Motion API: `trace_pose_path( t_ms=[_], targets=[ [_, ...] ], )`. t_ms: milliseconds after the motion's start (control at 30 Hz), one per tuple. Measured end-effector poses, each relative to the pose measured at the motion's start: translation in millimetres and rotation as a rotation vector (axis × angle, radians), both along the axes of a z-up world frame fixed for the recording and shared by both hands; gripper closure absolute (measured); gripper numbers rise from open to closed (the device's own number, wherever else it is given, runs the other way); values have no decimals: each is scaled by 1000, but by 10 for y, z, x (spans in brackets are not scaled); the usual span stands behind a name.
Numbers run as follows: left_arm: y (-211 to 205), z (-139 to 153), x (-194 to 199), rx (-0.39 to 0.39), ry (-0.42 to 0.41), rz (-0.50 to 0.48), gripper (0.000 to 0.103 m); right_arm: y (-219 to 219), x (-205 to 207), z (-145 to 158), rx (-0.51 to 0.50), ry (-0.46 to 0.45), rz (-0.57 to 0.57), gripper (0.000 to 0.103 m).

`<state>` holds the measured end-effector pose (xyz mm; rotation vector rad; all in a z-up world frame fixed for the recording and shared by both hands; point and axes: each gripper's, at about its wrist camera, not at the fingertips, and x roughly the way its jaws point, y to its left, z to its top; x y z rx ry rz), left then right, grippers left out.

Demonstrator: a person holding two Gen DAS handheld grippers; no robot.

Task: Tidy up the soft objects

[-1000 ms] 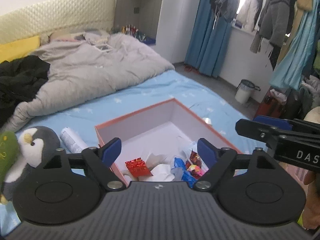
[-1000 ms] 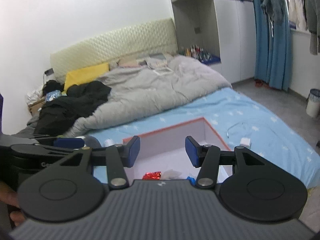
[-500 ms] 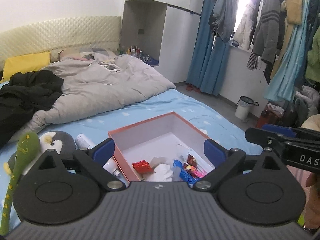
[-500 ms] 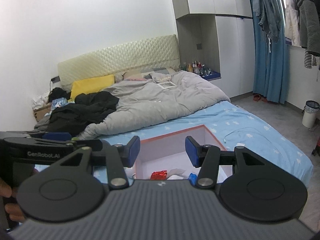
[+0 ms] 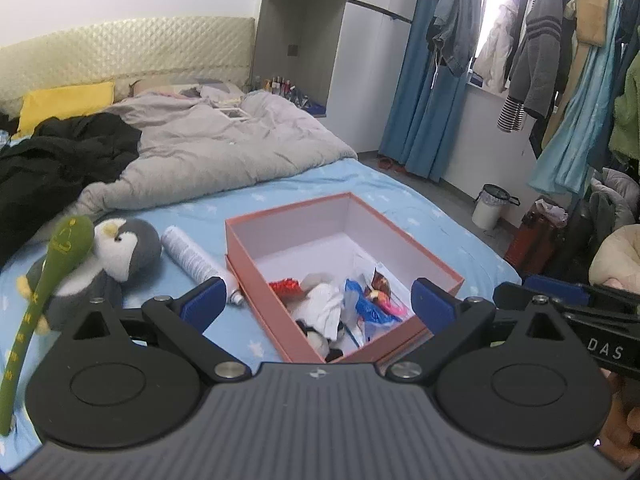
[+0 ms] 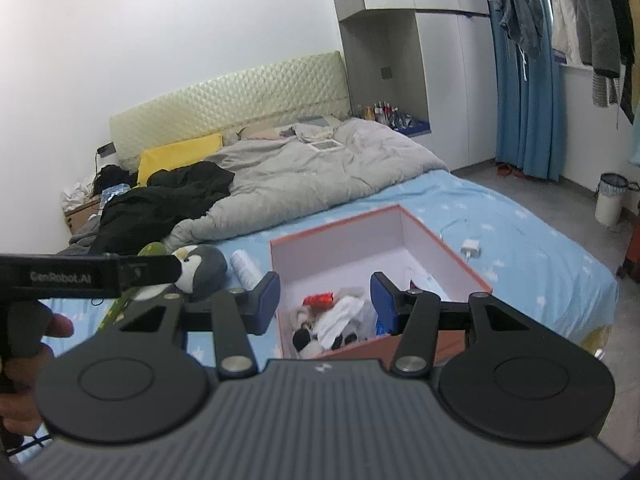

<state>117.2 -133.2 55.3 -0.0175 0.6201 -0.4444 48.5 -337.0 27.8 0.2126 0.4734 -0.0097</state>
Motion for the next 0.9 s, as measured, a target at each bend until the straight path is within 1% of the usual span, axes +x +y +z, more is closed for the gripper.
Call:
trace_pose_path(
  t_ms=[67, 167, 300, 367, 500, 600, 700, 900],
  targets=[
    [14, -47, -51, 18, 3, 4, 2, -4, -55, -29, 22, 8, 6, 50],
    [34, -128, -60, 24, 20, 0, 2, 42, -105, -74, -11, 19, 3, 50],
    [78, -209, -94, 29, 32, 18, 2, 104, -152, -168, -19, 37, 17, 50],
    [101, -231, -119, 24, 36, 19, 2, 133, -158, -215, -21, 45, 15, 50],
    [103, -274, -161, 39, 34, 22, 2, 166, -158, -300, -31, 55, 9, 50],
    [97, -295, -156, 37, 42, 23, 2, 166, -138, -338, -17, 66, 12, 50],
    [92, -312, -152, 44, 41, 27, 2, 181, -128, -351, -20, 70, 7, 50],
    [88, -324, -154, 32, 38, 13, 2, 167, -130, -357, -15, 73, 0, 50]
  ],
)
